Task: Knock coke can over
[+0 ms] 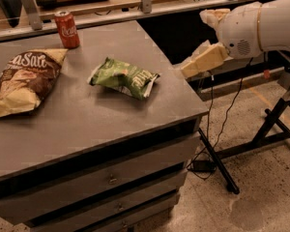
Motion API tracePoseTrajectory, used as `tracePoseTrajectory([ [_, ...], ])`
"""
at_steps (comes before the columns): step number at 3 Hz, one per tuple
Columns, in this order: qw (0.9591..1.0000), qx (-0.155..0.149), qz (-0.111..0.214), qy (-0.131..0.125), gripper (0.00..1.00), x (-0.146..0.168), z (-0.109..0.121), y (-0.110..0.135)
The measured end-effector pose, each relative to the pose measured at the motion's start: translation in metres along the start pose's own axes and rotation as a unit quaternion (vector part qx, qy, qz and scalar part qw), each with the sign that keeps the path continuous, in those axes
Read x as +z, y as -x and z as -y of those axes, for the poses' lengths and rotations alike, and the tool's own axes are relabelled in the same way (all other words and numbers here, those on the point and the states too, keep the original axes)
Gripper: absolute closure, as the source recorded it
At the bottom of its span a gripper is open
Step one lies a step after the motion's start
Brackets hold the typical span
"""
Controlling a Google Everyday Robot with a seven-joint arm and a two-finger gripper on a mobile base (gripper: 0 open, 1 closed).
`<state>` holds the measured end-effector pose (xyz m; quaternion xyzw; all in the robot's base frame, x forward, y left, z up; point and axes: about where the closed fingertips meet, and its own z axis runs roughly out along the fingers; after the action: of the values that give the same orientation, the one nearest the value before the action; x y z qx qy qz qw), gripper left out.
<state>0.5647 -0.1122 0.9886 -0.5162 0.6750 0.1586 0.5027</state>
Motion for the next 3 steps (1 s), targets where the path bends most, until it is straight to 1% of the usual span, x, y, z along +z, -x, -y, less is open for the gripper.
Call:
tracePoseTrajectory([
  [1,0.9989,-0.012,0.042,0.017,0.00,0.043,0.003,0.019],
  [2,0.9963,-0.019,0.078,0.029,0.00,0.104,0.018,0.036],
  [3,0.9944,-0.021,0.093,0.045,0.00,0.179,0.025,0.056],
])
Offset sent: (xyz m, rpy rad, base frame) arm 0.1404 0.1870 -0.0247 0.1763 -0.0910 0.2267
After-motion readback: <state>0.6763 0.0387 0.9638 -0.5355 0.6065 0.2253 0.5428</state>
